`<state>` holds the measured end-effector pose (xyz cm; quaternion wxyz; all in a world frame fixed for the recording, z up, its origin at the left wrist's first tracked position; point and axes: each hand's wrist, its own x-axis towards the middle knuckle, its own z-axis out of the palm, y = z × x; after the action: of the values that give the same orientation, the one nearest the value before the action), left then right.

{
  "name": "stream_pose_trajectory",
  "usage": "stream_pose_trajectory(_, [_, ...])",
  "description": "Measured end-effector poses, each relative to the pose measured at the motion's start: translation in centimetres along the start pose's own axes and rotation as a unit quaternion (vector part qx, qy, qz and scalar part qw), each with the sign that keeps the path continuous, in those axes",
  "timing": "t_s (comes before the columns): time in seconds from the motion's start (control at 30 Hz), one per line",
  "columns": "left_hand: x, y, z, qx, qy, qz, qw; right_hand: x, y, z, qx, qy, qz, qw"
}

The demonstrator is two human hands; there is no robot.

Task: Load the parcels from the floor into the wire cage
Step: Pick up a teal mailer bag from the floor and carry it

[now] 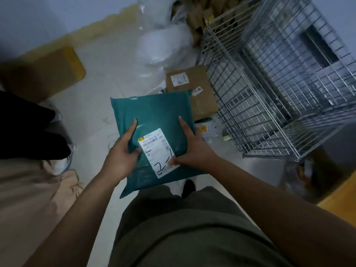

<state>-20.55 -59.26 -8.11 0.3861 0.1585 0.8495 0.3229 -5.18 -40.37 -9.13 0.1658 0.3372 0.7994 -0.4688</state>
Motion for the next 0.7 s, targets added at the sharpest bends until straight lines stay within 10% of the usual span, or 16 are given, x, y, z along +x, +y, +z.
stream_pose_trajectory(0.4, [13.5, 8.8, 0.1, 0.079, -0.147, 0.062, 0.984, 6.2, 0.1, -6.7, 0.066, 0.092, 0.108, 0.988])
stream_pose_trajectory(0.7, [25.9, 9.1, 8.7, -0.054, -0.132, -0.014, 0.99, 20.3, 8.3, -12.2, 0.013, 0.055, 0.111, 0.992])
